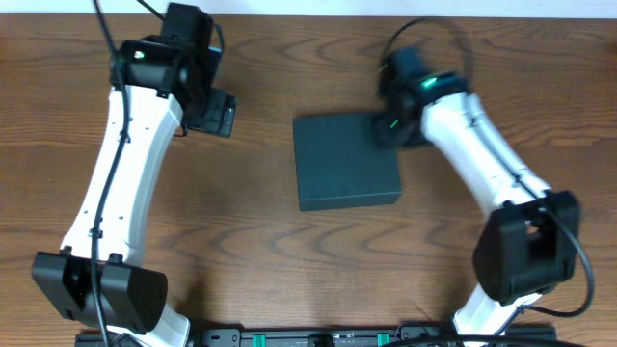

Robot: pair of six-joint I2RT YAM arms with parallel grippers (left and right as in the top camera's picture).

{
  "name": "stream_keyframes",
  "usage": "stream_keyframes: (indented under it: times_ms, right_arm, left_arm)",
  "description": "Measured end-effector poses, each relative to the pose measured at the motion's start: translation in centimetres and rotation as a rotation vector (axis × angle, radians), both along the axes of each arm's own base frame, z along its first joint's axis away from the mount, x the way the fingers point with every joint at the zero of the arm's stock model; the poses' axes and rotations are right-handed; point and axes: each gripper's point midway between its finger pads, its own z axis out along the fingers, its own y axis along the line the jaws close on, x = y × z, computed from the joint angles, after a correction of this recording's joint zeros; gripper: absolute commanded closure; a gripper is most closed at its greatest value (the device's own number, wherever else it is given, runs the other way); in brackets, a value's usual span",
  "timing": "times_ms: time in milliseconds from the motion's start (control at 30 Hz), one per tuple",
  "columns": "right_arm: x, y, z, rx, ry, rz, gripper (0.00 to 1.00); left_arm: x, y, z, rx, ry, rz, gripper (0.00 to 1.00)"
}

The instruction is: Pack container

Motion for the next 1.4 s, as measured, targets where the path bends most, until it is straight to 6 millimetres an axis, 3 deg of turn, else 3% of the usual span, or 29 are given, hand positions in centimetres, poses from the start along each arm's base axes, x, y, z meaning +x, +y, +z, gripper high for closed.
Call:
stream_keyframes:
  times_ms: [100, 167, 300, 400, 533, 633, 767, 900, 967, 1167, 1400]
  right_arm:
    - [3.8, -6.2, 3.5, 0.029, -0.113, -0.163, 0.01]
    - [4.6, -11.3, 4.7, 0.046, -0.151, -0.281, 0.01]
    - [1.7, -18.9, 4.0, 0.07, -0.071, -0.475, 0.06]
    - [-0.3, -21.3, 3.7, 0.075, -0.051, -0.539, 0.06]
    - [-2.8, -20.6, 5.1, 0.059, -0.123, -0.524, 0.06]
    - [-5.2, -18.6, 7.8, 0.052, -0.257, -0.481, 0.06]
    - [-10.1, -15.1, 10.7, 0.046, -0.45, -0.401, 0.01]
    - [-14.8, -12.3, 10.4, 0.049, -0.588, -0.312, 0.01]
    - [-16.2, -11.2, 10.4, 0.061, -0.687, -0.271, 0.01]
    - [-18.5, -10.9, 10.5, 0.049, -0.846, -0.247, 0.01]
    - [-18.8, -11.2, 9.0, 0.028, -0.82, -0.26, 0.01]
  left_arm:
    - [0.7, 2.4, 0.2, -0.01, -0.023, 0.079, 0.01]
    - [0.7, 4.2, 0.1, -0.023, -0.021, 0.135, 0.01]
    - [-0.3, 6.6, -0.2, -0.063, 0.019, 0.216, 0.01]
    - [-1.0, 6.3, -0.4, -0.079, 0.021, 0.21, 0.01]
    - [-3.6, 4.4, 0.1, -0.088, -0.033, 0.154, 0.01]
    - [-6.8, 2.7, 2.1, -0.108, -0.147, 0.093, 0.01]
    - [-11.3, 1.6, 4.8, -0.141, -0.347, 0.028, 0.01]
    - [-15.1, 1.6, 5.6, -0.166, -0.519, -0.017, 0.01]
    - [-16.6, 1.8, 5.3, -0.168, -0.578, -0.032, 0.01]
    - [-19.1, 2.2, 3.4, -0.17, -0.666, -0.051, 0.01]
    - [-19.5, 2.2, 3.0, -0.166, -0.665, -0.056, 0.01]
